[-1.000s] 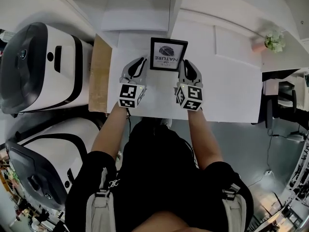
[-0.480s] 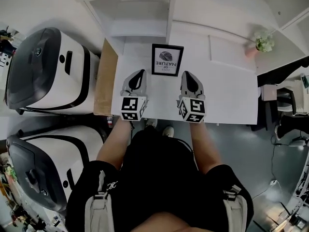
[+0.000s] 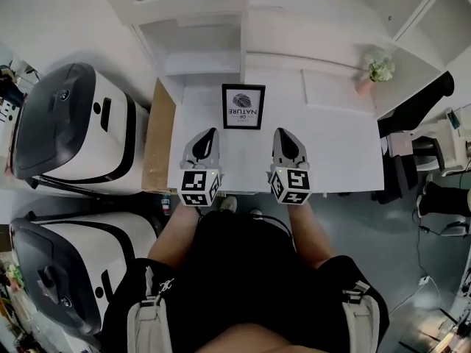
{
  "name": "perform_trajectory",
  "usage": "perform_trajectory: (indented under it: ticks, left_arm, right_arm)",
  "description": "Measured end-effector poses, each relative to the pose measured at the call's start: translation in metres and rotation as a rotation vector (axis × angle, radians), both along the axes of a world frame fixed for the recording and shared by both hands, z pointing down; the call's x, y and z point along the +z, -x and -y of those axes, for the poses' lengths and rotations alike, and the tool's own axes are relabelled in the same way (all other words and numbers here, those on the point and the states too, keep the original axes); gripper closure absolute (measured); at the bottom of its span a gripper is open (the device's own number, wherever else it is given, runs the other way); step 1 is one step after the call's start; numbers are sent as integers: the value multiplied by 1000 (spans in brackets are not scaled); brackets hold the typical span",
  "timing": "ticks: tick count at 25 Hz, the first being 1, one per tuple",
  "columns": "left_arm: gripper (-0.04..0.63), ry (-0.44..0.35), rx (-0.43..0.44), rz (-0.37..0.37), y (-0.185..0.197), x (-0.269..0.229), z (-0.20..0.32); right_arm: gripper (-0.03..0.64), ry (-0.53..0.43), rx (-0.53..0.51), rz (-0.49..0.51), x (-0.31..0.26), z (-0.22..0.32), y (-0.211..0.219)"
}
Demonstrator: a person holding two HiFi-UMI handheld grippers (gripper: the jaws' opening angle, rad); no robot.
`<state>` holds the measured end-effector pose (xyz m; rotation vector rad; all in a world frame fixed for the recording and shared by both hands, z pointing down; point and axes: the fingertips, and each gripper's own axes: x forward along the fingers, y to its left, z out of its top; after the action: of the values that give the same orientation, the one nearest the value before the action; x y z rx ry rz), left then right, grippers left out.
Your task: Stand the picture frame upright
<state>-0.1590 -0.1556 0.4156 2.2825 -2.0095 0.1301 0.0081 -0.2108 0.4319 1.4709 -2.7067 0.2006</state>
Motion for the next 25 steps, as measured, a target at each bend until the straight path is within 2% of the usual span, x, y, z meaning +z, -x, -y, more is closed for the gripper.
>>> perform_trajectory:
  ticks: [11, 25]
  left_arm:
    - [580, -43, 14, 15, 6, -20, -12]
    - [580, -56, 41, 27, 4, -28, -5]
  right_arm:
    - [615, -42, 12, 7, -22, -9, 0]
    - [615, -42, 21, 2, -25, -5, 7]
